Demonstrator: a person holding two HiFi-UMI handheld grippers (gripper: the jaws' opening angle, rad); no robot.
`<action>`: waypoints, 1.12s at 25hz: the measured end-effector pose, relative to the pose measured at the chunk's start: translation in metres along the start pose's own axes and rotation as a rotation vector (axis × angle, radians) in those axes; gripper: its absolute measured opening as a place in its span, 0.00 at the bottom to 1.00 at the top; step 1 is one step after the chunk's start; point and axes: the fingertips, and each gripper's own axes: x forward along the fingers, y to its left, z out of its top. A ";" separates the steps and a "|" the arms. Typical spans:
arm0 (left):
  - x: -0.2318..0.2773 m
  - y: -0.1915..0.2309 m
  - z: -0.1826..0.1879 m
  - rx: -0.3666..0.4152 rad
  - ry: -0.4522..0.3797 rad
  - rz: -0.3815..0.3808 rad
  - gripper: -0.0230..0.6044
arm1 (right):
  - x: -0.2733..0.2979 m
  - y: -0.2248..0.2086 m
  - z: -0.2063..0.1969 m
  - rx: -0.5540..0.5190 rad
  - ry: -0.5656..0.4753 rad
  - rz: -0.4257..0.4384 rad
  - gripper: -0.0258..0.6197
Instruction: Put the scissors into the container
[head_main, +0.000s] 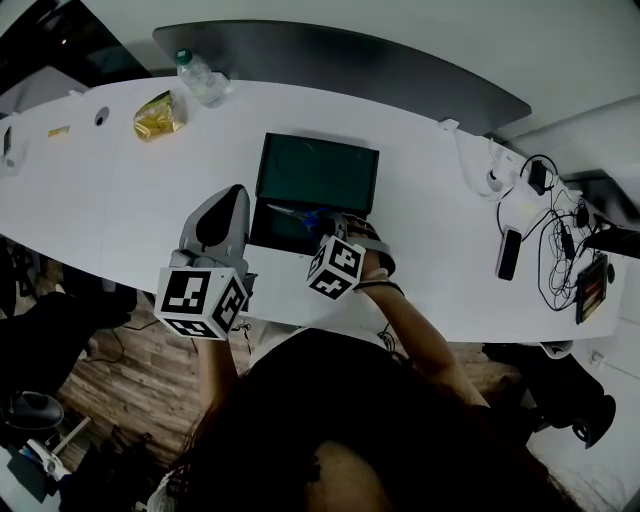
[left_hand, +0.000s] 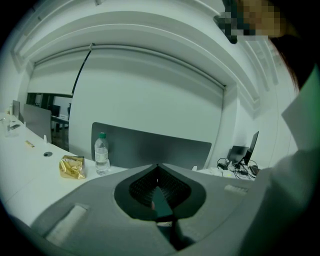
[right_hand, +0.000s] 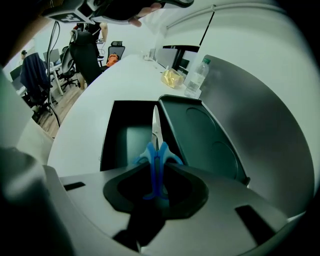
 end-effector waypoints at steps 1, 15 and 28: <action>0.001 0.001 -0.001 -0.001 0.002 0.002 0.05 | 0.003 0.000 0.000 -0.001 0.005 0.004 0.18; 0.008 0.010 -0.008 -0.018 0.020 0.025 0.05 | 0.025 0.009 -0.006 -0.005 0.092 0.090 0.18; 0.012 0.014 -0.013 -0.021 0.033 0.020 0.06 | 0.029 0.014 -0.007 -0.001 0.112 0.121 0.18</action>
